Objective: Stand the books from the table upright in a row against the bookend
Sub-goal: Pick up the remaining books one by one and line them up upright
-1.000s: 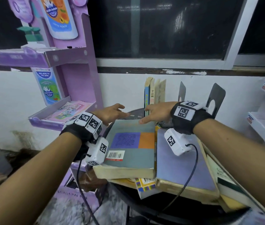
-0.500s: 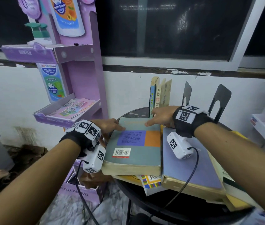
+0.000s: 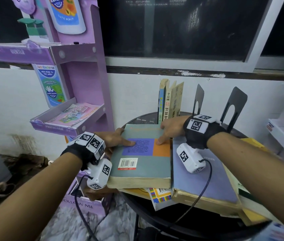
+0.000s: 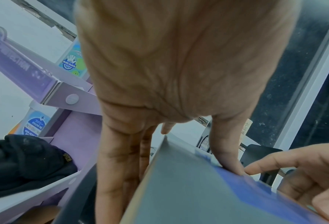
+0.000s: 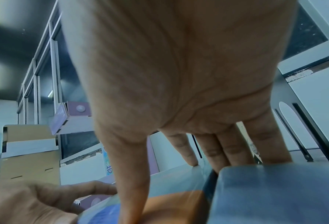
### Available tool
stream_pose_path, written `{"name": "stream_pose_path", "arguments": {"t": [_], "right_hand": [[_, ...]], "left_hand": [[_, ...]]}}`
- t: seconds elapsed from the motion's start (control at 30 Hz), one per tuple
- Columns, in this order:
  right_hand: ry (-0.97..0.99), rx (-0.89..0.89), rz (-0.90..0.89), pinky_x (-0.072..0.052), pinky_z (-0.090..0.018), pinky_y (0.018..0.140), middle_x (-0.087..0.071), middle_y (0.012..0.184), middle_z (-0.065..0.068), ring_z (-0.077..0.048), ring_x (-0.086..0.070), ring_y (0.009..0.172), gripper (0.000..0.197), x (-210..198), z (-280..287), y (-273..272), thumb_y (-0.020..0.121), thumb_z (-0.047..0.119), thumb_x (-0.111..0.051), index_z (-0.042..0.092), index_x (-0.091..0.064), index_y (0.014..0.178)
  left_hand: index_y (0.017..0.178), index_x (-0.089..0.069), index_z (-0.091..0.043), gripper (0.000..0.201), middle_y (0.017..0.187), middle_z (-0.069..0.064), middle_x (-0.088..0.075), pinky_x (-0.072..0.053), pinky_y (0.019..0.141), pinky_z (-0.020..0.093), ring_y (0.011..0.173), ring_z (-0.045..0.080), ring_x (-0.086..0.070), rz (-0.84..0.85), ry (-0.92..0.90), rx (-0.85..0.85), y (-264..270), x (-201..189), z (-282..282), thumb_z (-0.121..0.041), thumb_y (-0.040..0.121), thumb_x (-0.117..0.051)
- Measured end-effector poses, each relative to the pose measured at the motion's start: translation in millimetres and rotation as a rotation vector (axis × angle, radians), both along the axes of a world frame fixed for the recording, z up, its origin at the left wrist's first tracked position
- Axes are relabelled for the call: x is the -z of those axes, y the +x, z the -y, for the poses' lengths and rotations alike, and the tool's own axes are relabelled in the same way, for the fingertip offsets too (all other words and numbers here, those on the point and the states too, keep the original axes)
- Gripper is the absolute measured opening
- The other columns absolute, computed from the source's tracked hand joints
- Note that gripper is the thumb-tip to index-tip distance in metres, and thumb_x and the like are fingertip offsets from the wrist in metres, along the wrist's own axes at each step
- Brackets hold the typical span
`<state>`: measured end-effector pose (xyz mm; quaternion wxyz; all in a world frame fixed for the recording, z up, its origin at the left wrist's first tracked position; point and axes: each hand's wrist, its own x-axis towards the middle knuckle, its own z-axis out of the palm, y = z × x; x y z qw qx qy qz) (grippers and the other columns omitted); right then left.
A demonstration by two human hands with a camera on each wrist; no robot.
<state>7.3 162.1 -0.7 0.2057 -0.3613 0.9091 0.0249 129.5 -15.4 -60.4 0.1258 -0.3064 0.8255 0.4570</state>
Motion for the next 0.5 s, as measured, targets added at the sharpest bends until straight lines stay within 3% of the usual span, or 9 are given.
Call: {"name": "stream_pose_path", "arguments": {"t": [0.23,0.4,0.5], "right_hand": [[-0.01,-0.042,-0.027,-0.038,-0.044,0.107,-0.047,0.142,-0.021,-0.036,-0.045,0.13,0.079,2,-2,-2,0.083,0.048,-0.068,-0.006,-0.046,0.136],[-0.072,-0.038,-0.043,-0.041,-0.042,0.105,-0.051,0.137,-0.016,-0.032,-0.05,0.124,0.075,5,1,0,0.08,0.044,-0.073,-0.002,-0.047,0.134],[-0.131,-0.039,-0.049,-0.043,-0.041,0.102,-0.055,0.132,-0.013,-0.03,-0.053,0.119,0.072,4,4,1,0.078,0.042,-0.076,0.001,-0.049,0.132]], "left_hand": [[0.142,-0.023,-0.033,0.086,0.122,0.008,-0.062,-0.053,0.089,0.053,0.104,0.032,-0.065,-0.063,0.005,0.047,8,-6,1,-0.045,0.076,-0.076],[0.13,-0.043,-0.025,0.106,0.118,0.006,-0.067,-0.051,0.091,0.057,0.105,0.03,-0.066,-0.148,0.016,0.086,12,-8,10,-0.061,0.038,-0.083],[0.119,-0.057,-0.024,0.087,0.112,0.007,-0.071,-0.051,0.091,0.057,0.102,0.03,-0.068,-0.188,0.02,0.103,16,-12,12,-0.058,0.043,-0.081]]}}
